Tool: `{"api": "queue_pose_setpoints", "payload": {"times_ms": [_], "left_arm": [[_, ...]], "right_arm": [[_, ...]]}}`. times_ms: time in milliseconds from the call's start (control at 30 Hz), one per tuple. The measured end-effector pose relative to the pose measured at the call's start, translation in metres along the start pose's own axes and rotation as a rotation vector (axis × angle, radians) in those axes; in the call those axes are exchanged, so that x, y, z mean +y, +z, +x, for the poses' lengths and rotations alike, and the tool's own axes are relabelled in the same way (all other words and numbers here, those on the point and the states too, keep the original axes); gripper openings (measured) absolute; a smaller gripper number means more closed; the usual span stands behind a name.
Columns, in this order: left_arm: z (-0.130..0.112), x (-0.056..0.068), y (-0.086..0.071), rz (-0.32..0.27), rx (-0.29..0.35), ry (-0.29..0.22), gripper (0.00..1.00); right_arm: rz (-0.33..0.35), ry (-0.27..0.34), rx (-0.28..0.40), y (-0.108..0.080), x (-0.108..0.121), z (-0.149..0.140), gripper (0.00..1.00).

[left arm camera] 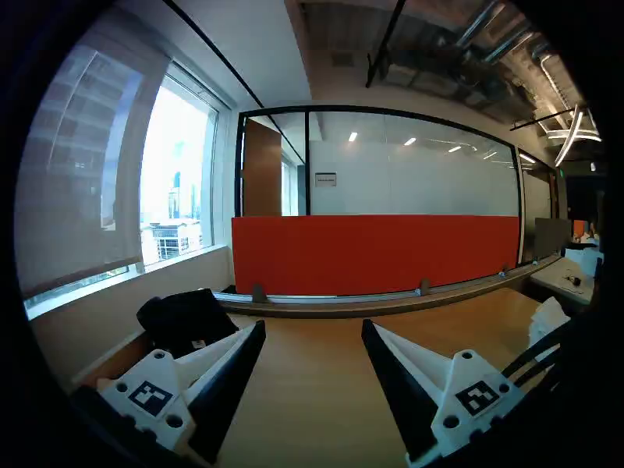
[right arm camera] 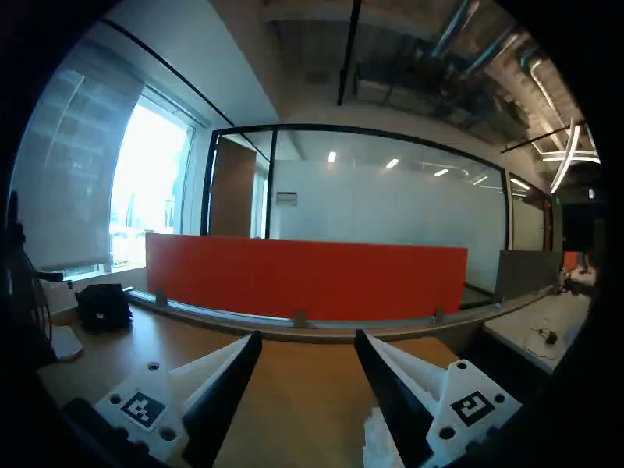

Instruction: Fold towel

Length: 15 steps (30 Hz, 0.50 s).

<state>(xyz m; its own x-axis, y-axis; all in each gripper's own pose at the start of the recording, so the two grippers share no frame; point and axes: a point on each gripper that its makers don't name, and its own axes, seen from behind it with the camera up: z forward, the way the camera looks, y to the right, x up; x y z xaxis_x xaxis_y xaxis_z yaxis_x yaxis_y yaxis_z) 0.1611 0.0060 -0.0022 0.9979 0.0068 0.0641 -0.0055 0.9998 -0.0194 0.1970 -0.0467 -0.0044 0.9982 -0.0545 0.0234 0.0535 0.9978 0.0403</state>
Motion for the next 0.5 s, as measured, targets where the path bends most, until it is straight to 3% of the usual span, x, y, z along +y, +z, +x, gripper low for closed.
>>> {"api": "queue_pose_setpoints", "payload": {"times_ms": [500], "left_arm": [[-0.050,0.016,0.008,-0.038,0.019,0.017,0.91]], "right_arm": [[-0.029,0.009,0.013,-0.007,-0.002,-0.019,0.92]]}}
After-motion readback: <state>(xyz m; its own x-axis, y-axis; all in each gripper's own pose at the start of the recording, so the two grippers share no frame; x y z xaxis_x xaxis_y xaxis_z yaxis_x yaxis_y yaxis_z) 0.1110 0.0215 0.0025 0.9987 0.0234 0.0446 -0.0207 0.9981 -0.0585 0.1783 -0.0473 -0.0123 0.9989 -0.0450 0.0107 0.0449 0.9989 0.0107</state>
